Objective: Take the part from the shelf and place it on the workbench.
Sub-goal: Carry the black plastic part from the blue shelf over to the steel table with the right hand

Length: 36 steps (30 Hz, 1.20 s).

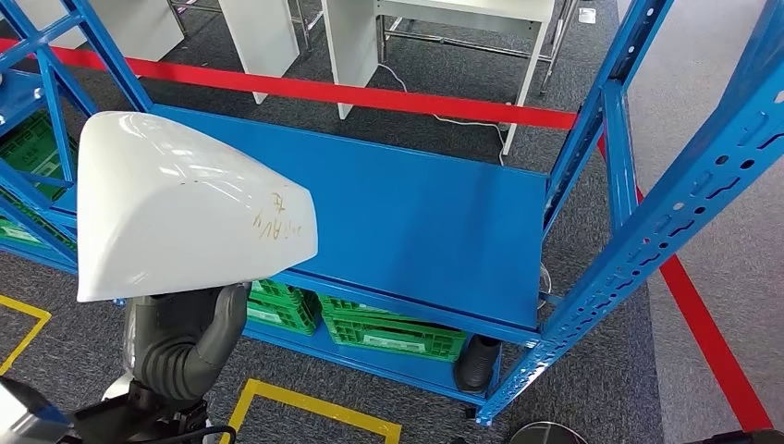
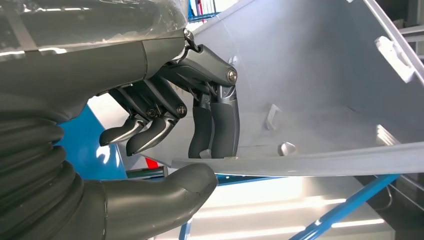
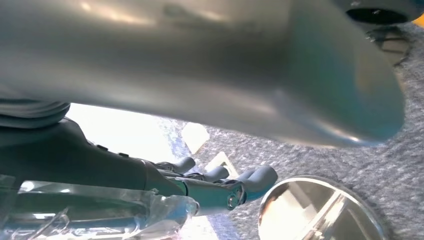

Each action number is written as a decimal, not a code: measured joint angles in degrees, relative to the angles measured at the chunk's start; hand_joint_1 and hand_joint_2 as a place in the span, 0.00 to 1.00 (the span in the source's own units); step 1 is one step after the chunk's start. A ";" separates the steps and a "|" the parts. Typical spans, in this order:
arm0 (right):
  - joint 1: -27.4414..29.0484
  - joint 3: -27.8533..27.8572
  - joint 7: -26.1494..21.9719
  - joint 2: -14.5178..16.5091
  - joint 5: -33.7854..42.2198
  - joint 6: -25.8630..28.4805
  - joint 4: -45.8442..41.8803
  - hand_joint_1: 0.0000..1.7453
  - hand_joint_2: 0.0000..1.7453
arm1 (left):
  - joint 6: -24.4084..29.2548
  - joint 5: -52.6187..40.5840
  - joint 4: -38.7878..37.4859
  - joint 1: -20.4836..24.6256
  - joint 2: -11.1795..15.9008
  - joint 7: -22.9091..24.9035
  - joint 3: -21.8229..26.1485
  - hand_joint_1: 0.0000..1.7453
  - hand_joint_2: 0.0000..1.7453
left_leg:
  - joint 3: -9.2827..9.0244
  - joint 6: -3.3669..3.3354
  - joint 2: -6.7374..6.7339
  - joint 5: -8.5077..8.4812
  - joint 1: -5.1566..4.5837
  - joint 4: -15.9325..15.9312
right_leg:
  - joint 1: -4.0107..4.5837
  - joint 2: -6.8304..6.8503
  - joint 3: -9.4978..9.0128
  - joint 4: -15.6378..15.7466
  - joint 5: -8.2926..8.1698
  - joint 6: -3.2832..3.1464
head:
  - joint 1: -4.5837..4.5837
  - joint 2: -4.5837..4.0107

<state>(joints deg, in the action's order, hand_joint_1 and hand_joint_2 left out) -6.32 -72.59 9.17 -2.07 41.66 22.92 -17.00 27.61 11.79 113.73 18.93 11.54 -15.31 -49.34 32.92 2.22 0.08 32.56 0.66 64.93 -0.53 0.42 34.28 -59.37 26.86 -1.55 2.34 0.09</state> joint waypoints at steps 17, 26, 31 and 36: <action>-0.19 -0.10 3.63 -0.95 -0.42 -1.67 -0.11 0.00 0.00 | 1.74 -2.46 0.32 -4.94 0.61 1.36 0.55 1.00 1.00 | 1.25 -2.08 -0.27 -5.26 -0.39 -6.41 | -0.02 -0.23 -3.49 -1.19 3.68 2.29 | 0.60 0.00; -0.26 -0.92 5.56 -1.16 -2.75 -2.82 -0.37 0.00 0.00 | 2.72 -4.98 1.86 -8.92 1.64 4.61 1.67 1.00 1.00 | 5.36 0.65 -0.12 2.94 -0.02 5.46 | -0.11 0.00 -2.03 0.61 1.21 -0.70 | 0.00 0.00; -0.29 -1.51 5.90 -1.53 -3.24 -2.25 -0.56 0.00 0.00 | 2.85 -5.32 2.25 -10.02 2.00 5.08 1.88 1.00 1.00 | -1.60 0.17 -0.10 -0.19 -0.07 -1.86 | 0.00 0.16 -0.27 0.12 0.04 -0.18 | -0.02 0.00; -0.33 -1.64 5.15 -1.87 -3.14 -0.47 -0.96 0.00 0.00 | 2.54 -5.41 2.86 -9.92 2.17 4.99 2.21 1.00 1.00 | -4.04 -1.45 -0.12 -2.01 -0.50 -7.96 | -0.01 0.16 0.70 0.07 -1.14 1.62 | 0.05 0.00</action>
<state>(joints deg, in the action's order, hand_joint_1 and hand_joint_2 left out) -6.65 -74.23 14.32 -3.94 38.52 22.45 -17.97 30.15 6.38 116.59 9.01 13.72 -10.32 -47.13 28.88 0.78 -0.04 30.55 0.16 56.97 -0.54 0.58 34.98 -59.31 25.72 0.07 2.39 0.09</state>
